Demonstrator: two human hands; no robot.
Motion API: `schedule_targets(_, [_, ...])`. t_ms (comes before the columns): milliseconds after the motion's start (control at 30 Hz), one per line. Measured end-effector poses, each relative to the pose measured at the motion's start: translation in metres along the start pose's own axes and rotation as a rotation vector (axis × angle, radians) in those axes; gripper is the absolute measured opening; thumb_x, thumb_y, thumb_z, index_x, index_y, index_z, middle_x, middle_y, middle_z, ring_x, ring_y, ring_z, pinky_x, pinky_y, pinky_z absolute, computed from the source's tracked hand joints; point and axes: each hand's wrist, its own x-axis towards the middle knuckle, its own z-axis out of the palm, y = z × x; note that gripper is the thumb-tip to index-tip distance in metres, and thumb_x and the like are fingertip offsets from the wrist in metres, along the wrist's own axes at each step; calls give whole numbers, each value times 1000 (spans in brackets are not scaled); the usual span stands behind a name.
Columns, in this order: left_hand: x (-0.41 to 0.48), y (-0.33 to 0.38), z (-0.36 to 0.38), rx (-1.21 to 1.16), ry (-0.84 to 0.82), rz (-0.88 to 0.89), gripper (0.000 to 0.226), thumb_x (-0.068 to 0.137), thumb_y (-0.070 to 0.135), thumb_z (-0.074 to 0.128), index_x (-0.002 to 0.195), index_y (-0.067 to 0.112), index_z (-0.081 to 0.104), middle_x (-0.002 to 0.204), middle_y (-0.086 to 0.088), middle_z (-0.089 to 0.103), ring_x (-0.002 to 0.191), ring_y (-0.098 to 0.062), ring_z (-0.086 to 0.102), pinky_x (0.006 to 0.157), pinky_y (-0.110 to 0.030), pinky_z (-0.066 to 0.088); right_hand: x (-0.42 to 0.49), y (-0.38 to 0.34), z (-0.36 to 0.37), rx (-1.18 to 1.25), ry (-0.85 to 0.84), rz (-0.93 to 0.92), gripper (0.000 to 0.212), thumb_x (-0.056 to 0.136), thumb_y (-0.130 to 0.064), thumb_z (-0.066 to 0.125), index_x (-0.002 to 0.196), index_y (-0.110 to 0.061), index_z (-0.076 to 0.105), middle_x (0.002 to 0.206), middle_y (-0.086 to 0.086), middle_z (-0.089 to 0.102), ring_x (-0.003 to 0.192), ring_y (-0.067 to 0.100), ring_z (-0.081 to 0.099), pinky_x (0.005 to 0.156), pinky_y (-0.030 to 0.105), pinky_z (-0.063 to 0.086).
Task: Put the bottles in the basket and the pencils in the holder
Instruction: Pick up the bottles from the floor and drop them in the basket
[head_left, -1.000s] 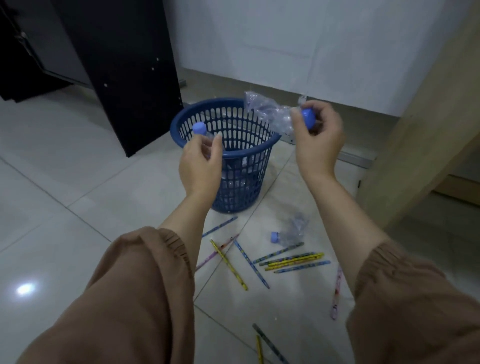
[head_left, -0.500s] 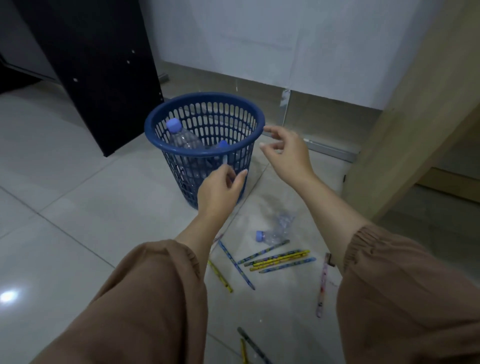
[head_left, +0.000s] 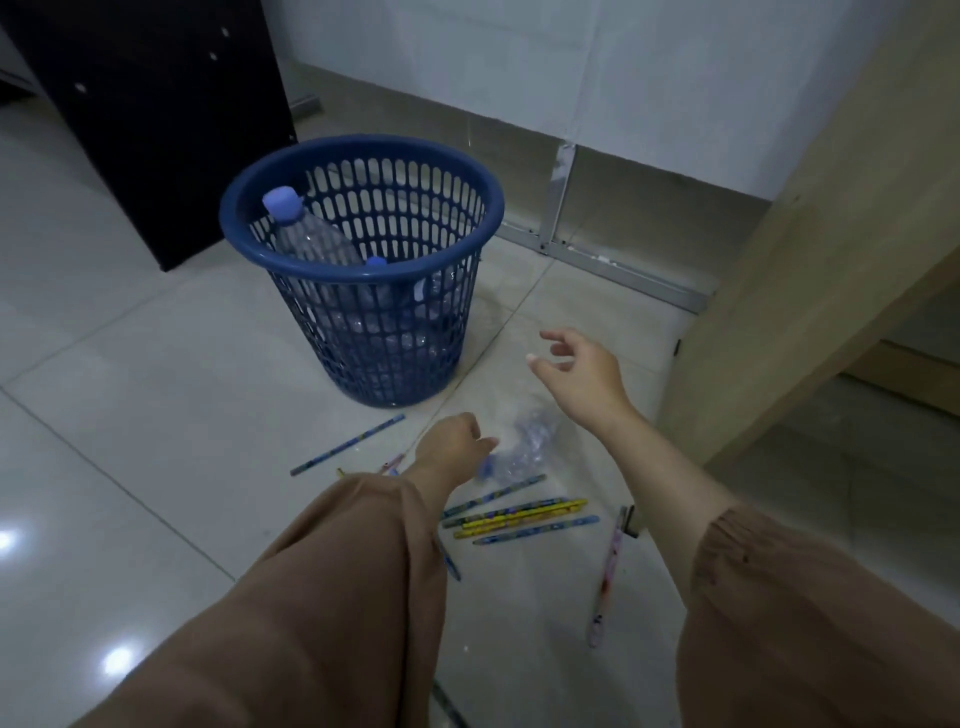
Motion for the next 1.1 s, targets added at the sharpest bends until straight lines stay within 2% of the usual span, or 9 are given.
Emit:
schedule_targets(133, [5, -1, 28, 131, -153, -28, 49, 93, 37, 51, 136, 14, 45, 133, -19, 48, 122, -36, 45, 99, -38, 41, -2, 16, 1, 11, -31, 40, 44, 86, -34, 67, 126, -20, 59, 120, 7, 61, 85, 13, 60, 78, 24, 45])
schedule_targets(267, [0, -1, 49, 394, -161, 37, 49, 91, 41, 49, 134, 19, 43, 134, -18, 44, 129, -37, 34, 100, -44, 37, -5, 30, 0, 13, -36, 77, 42, 85, -35, 67, 124, -20, 60, 117, 8, 63, 84, 14, 60, 80, 23, 45])
schedule_targets(367, [-2, 1, 57, 574, -122, 81, 47, 93, 26, 50, 137, 13, 40, 145, -18, 34, 143, -36, 17, 110, -44, 30, -6, 36, -3, 16, -42, 105, 41, 85, -35, 67, 123, -20, 61, 113, 7, 63, 90, 16, 61, 83, 23, 45])
schedule_targets(433, [-2, 2, 59, 595, -89, 104, 45, 92, 19, 49, 135, 9, 41, 145, -18, 37, 144, -35, 19, 111, -42, 30, -7, 37, -5, 17, -50, 116, 40, 85, -35, 67, 122, -20, 62, 110, 6, 64, 95, 18, 62, 87, 25, 46])
schedule_targets(600, [2, 18, 37, 299, 9, 103, 28, 94, 23, 49, 118, 8, 49, 121, -16, 57, 111, -33, 53, 88, -37, 41, -5, 34, -10, 90, -16, 159, 37, 85, -37, 67, 118, -21, 65, 101, 0, 63, 92, 15, 60, 82, 26, 46])
schedule_targets(733, [5, 47, -10, -53, 97, 55, 28, 93, 24, 55, 114, 5, 54, 115, -16, 60, 107, -33, 57, 84, -34, 45, 3, 19, -16, 253, 61, 207, 32, 85, -34, 66, 114, -20, 65, 102, 6, 67, 97, 25, 67, 90, 43, 54])
schedule_targets(833, [-1, 70, -51, -152, 184, 151, 19, 92, 20, 57, 107, 8, 58, 101, -11, 61, 99, -31, 60, 77, -31, 45, 10, 3, -25, 356, 175, 233, 29, 86, -33, 64, 111, -20, 65, 101, 5, 68, 94, 24, 67, 92, 46, 54])
schedule_targets(933, [-17, 93, -87, -148, 287, 346, 20, 92, 25, 56, 105, 10, 57, 91, -1, 55, 90, -24, 58, 73, -31, 43, 12, -12, -33, 418, 260, 247, 26, 88, -28, 62, 110, -16, 65, 82, -4, 64, 79, 19, 65, 85, 43, 57])
schedule_targets(1100, [-38, 116, -147, -320, 505, 516, 23, 90, 32, 60, 105, 19, 47, 86, 10, 56, 81, -13, 60, 67, -29, 50, 3, -35, -38, 424, 218, 219, 24, 90, -26, 60, 111, -15, 64, 84, 0, 65, 74, 19, 61, 71, 36, 53])
